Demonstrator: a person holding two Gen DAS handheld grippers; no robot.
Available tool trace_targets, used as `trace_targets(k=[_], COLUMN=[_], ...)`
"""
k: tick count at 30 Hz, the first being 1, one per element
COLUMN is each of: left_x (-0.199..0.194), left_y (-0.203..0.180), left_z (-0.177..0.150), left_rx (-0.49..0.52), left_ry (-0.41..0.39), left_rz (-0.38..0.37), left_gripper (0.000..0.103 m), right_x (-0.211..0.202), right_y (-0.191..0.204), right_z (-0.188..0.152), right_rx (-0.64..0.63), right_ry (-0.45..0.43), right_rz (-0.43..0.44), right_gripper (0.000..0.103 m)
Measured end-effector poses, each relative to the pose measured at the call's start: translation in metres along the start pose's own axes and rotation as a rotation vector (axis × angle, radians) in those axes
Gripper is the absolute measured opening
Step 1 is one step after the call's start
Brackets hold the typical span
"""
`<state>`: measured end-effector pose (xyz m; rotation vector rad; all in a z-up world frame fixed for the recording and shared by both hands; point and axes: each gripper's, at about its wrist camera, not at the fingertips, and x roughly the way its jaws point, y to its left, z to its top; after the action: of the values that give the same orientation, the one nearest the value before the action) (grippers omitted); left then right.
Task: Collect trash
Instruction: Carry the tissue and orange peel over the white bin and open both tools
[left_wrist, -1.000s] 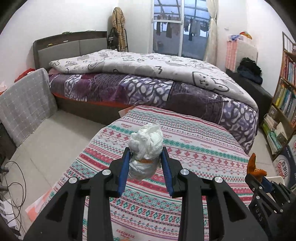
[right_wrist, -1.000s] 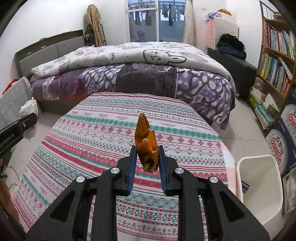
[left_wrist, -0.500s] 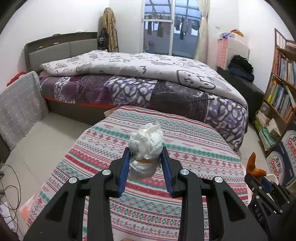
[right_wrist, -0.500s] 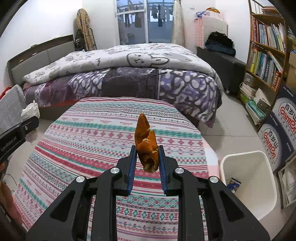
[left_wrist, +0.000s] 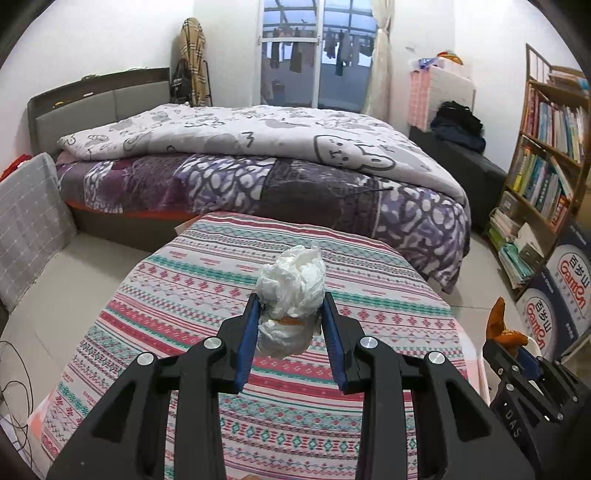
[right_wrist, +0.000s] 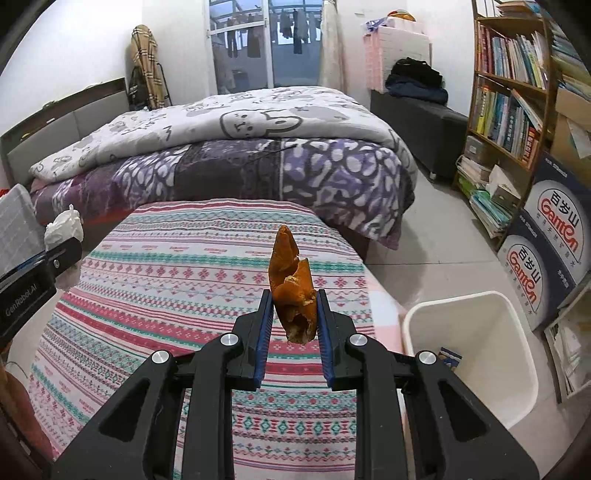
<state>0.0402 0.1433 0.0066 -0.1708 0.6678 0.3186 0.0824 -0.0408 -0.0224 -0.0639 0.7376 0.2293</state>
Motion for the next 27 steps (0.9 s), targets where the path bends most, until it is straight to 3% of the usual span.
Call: trace_targets(k=[27], left_x=[0.0], left_y=[-0.095], left_z=[-0.015], left_rx=[0.123], left_ry=[0.018], left_rz=[-0.116], left_gripper=[0.033], right_x=[-0.007], right_y=[-0.104], right_z=[-0.008], right_rx=[0.159], right_ry=[0.039], right_rz=[-0.149], right_gripper=[0.022])
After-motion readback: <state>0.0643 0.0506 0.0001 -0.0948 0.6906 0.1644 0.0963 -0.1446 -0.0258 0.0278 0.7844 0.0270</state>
